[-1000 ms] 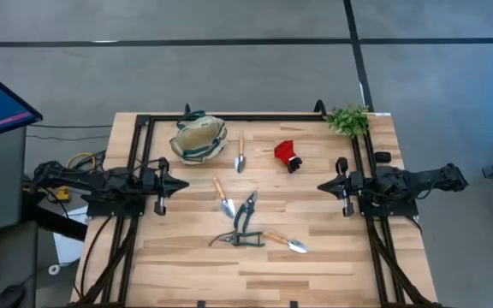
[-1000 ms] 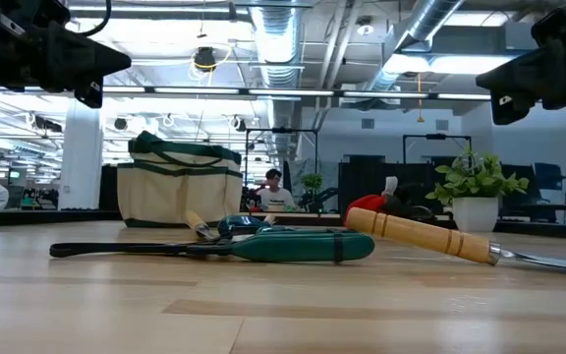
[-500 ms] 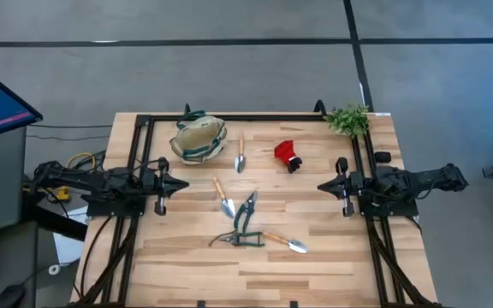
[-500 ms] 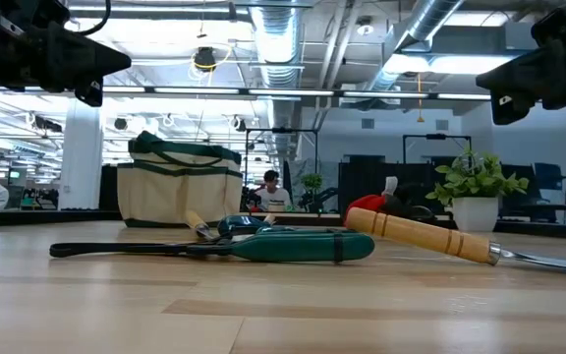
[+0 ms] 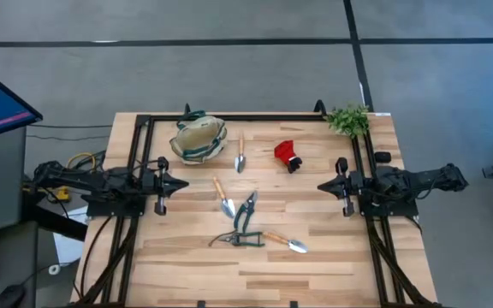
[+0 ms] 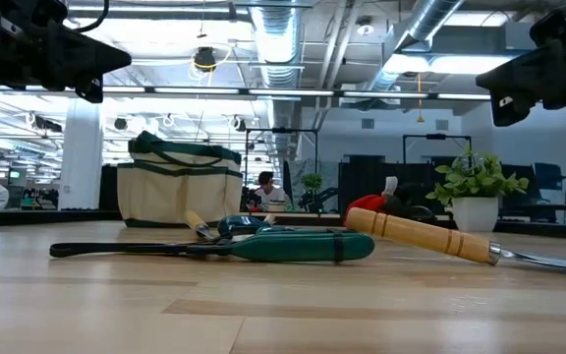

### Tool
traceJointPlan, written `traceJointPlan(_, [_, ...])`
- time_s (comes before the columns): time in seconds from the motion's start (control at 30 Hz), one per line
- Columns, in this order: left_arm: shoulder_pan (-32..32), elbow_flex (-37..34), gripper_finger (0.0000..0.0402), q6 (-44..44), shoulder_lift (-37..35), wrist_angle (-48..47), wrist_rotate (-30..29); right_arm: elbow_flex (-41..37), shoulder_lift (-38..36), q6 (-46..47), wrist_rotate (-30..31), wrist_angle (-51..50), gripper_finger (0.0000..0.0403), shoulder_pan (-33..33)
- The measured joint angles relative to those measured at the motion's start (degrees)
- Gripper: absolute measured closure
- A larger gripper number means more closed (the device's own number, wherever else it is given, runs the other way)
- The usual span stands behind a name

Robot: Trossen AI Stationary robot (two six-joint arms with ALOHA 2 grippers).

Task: Pick & Place Garden tools in Gardening bag
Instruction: Put the green shear scissors into the yellow gardening bag

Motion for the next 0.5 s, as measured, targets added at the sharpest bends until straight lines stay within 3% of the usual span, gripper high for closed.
traceJointPlan(0.1, [0.0,-0.01,0.0399,-10.36,0.0,1.06,-0.03,0.0,0.0,-0.77,0.0,0.0,0.0403,0.0])
traceJointPlan(0.33, [0.0,-0.01,0.0399,-4.99,-0.02,5.98,-0.51,0.0,0.0,-1.62,-0.02,0.0,0.0403,0.0])
traceJointPlan(0.5, [0.0,0.0,0.0399,-8.76,0.0,6.17,-0.5,0.0,0.0,-1.74,-0.13,0.0,0.0403,0.07])
